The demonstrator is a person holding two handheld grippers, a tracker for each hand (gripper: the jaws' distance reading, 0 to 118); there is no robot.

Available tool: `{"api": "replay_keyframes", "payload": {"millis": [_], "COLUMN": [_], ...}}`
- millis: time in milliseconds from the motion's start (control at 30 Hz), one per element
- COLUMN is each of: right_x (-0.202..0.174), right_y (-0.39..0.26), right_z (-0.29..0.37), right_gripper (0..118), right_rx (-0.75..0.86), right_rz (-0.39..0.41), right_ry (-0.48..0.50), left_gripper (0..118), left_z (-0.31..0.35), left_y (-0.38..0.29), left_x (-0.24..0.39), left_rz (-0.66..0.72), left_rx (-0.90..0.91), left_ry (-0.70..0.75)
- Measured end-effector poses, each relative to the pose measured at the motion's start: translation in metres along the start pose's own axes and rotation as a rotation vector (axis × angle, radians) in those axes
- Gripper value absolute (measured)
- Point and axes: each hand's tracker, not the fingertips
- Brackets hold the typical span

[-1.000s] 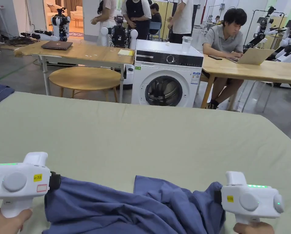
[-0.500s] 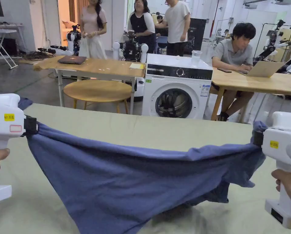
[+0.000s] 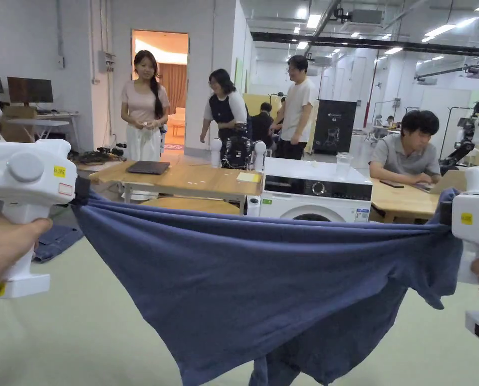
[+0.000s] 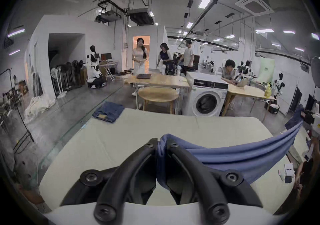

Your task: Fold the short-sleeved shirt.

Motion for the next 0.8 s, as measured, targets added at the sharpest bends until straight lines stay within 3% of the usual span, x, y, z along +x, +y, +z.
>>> {"api": "replay_keyframes", "payload": {"millis": [200,367,633,800], "right_x": [-0.004,-0.007,-0.006,-0.003], "right_y": [0.034,0.018,-0.081,-0.151], "right_z": [-0.025,-0.035,-0.031,0.002], "right_gripper": [2,2,2,2], "right_rx": [0.042,0.051,-0.072,-0.158], "right_rz": [-0.014,0.009,0.039,0.048], "right_ry": [-0.015,-0.020,-0.012,0.003], "left_gripper": [3,3,3,3], "left_z": [-0.015,-0.034,-0.060,-0.043], "left_y": [0.038,0.028,-0.074,-0.155], "left_x": [-0.001,0.002,0.001,0.000], "left_rz": [0.010,-0.024,-0.050,-0.041], "left_rx": [0.053,0.043,-0.069,-0.108], "left_ry": [0.011,0.030,0.017,-0.001]}}
